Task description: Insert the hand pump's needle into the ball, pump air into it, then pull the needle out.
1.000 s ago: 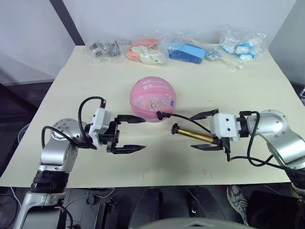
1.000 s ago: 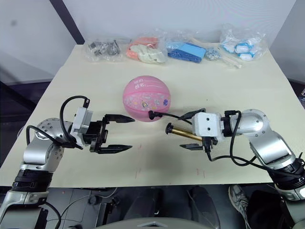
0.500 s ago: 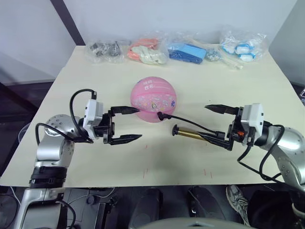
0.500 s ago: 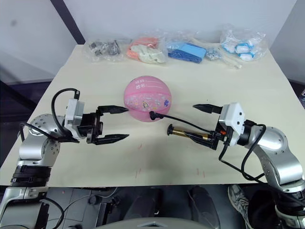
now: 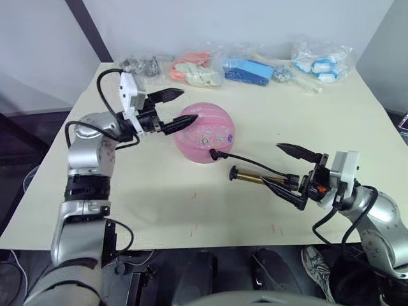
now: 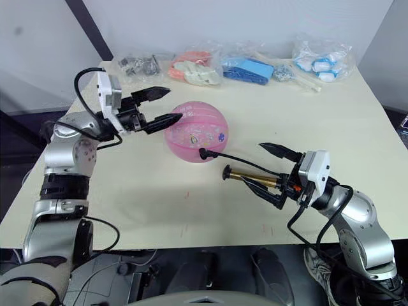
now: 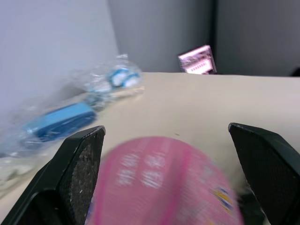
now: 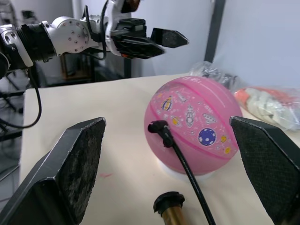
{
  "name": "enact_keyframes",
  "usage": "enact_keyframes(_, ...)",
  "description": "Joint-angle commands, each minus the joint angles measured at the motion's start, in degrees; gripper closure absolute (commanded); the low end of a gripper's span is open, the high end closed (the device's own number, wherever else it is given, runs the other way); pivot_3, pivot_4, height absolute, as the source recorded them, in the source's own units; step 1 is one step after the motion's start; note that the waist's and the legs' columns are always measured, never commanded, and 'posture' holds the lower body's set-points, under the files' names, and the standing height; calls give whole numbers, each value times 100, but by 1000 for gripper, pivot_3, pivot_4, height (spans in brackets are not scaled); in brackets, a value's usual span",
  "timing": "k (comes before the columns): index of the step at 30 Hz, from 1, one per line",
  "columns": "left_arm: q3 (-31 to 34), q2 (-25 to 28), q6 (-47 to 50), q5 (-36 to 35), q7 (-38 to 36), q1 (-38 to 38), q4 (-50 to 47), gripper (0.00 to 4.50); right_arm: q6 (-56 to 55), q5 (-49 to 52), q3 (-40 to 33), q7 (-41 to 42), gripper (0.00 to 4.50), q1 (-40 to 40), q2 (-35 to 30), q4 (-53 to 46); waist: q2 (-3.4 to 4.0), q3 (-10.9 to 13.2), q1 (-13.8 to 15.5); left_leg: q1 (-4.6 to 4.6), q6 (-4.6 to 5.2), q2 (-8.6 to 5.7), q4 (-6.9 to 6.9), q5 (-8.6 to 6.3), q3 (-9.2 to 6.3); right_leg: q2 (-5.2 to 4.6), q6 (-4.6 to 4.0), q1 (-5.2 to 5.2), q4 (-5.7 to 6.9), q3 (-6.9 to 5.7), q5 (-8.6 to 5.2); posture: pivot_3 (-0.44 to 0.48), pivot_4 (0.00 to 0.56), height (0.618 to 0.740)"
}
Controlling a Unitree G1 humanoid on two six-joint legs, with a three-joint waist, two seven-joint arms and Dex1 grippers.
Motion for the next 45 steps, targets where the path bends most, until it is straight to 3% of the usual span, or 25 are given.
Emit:
enact_keyframes(1,-110,-89,-119,336,169,-398,457,0,-227,15,-39,-146,60,116,70,-276,0,0,-6,0,0,0,1,0,0,0,0,-1,1,1,0,0,150,740)
enact_keyframes(16,-406,-592,-347,1064,315,-1035,1664,0,-477,-92,33,-432,60,277,143,-326,-3,1,-21,-2,0,-8,7,0,2,0,0,-2,7,3,0,0,150,740)
enact_keyframes(33,-323,-563,20,927,49,-1026,1358,0,-583,-139,143,-406,60,217,100,-167,-4,1,-24,-2,0,-7,9,0,2,0,1,-2,10,3,0,0,150,740)
enact_keyframes(45,-721,-677,238,1415,286,-577,1611,0,-136,-739,675,-894,60,-234,177,102,-6,-7,-98,7,0,-7,9,0,6,0,0,-2,23,9,-1,0,150,740)
